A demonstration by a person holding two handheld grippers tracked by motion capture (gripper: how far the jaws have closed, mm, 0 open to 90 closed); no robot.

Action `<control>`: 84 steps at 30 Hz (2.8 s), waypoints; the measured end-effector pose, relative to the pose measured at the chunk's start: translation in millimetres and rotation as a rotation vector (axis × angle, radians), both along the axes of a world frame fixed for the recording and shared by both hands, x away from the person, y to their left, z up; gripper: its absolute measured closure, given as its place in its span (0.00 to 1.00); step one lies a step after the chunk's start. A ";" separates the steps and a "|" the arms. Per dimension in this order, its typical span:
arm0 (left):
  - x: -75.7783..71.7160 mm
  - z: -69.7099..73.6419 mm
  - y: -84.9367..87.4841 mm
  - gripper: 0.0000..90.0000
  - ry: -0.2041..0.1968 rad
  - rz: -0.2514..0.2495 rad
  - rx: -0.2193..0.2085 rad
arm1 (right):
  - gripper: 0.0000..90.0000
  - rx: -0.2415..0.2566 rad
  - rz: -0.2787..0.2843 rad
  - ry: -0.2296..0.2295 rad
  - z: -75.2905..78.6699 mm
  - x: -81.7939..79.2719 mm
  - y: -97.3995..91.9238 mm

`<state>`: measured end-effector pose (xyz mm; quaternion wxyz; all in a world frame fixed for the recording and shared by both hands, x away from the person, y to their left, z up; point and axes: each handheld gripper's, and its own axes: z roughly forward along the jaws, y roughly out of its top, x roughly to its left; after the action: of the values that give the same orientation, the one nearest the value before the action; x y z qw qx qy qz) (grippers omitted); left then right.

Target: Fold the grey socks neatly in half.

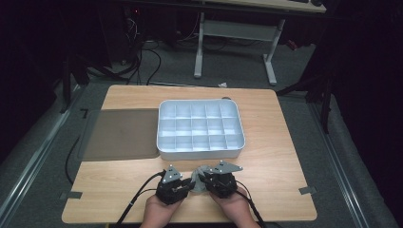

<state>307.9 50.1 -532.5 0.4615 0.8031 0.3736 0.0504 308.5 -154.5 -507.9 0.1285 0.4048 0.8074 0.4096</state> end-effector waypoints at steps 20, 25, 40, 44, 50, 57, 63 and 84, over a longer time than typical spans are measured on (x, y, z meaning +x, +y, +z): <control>-6.7 7.7 9.5 0.74 -0.001 0.009 -0.021 | 0.76 0.018 -0.004 -0.029 4.3 -18.8 -15.9; -5.3 3.9 8.8 0.89 0.018 -0.002 -0.010 | 0.86 -0.007 -0.001 -0.015 -3.6 -15.9 -12.6; -4.3 0.6 5.3 0.97 0.027 -0.010 0.011 | 0.97 -0.020 0.053 -0.076 9.5 -19.2 2.8; -4.5 0.4 4.6 0.97 0.027 -0.011 0.017 | 0.97 -0.038 0.072 -0.057 2.7 -18.8 9.6; -5.2 -0.1 3.3 0.97 0.021 -0.011 0.026 | 0.97 -0.019 0.091 -0.078 7.6 -24.8 13.1; -6.2 -0.1 3.0 0.97 0.020 -0.018 0.032 | 0.97 -0.034 0.093 -0.037 -5.8 -22.9 11.4; -5.9 0.1 3.4 0.97 0.026 -0.022 0.032 | 0.97 -0.031 0.100 -0.053 -0.7 -24.9 11.6; -6.0 31.6 11.5 0.97 -0.111 0.011 -0.054 | 0.97 -0.050 0.106 -0.015 -19.5 -20.3 15.4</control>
<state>301.9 61.6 -500.9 0.5027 0.7843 0.3528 0.0873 288.2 -139.1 -527.5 0.1229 0.3548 0.8368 0.3985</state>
